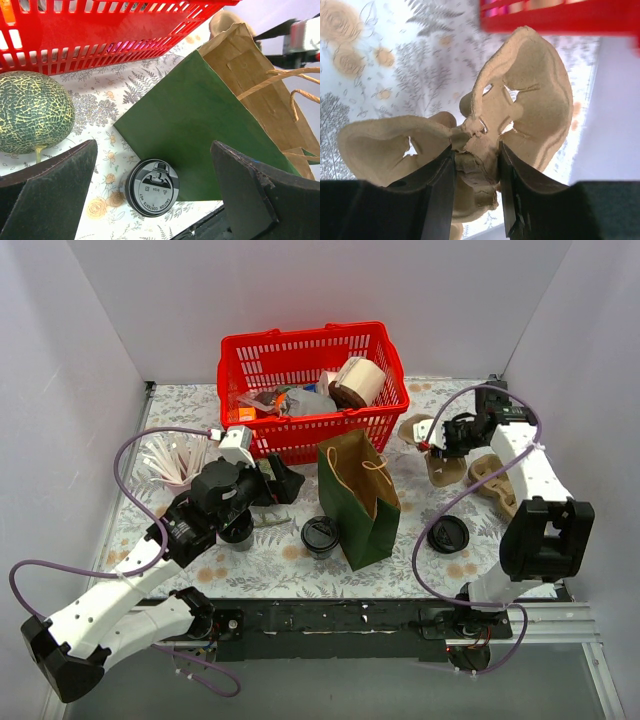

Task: Pack the takeout coffee

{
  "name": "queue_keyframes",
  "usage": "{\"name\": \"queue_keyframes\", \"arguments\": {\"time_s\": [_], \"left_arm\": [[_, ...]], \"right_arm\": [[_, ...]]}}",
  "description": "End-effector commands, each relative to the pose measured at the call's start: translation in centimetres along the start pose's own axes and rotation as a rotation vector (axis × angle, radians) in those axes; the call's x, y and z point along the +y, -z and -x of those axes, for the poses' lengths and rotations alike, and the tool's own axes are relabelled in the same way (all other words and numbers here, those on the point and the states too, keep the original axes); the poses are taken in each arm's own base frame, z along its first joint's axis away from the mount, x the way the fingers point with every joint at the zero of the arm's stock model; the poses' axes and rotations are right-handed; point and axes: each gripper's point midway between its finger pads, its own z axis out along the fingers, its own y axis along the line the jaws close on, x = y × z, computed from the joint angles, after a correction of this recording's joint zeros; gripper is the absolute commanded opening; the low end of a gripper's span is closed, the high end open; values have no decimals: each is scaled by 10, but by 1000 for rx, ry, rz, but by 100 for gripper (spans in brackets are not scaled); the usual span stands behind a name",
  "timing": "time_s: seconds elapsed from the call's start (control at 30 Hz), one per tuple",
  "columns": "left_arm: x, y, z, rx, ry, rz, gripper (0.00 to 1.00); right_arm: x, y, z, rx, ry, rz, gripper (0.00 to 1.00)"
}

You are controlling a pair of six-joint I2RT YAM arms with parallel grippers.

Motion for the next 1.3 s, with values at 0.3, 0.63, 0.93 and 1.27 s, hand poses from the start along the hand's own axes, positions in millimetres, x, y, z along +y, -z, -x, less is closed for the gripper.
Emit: {"name": "queue_keyframes", "arguments": {"time_s": [0.3, 0.63, 0.93, 1.27], "left_arm": [[-28, 21, 43, -129, 168, -89, 98], [-83, 55, 81, -170, 183, -336, 98], [-112, 32, 67, -30, 186, -422, 98], [-104, 1, 41, 56, 184, -359, 60]], "right_arm": [[-88, 166, 171, -552, -182, -673, 47], [-68, 192, 283, -781, -196, -608, 42], [-79, 159, 312, -705, -204, -690, 40], [-83, 118, 299, -501, -170, -808, 41]]}}
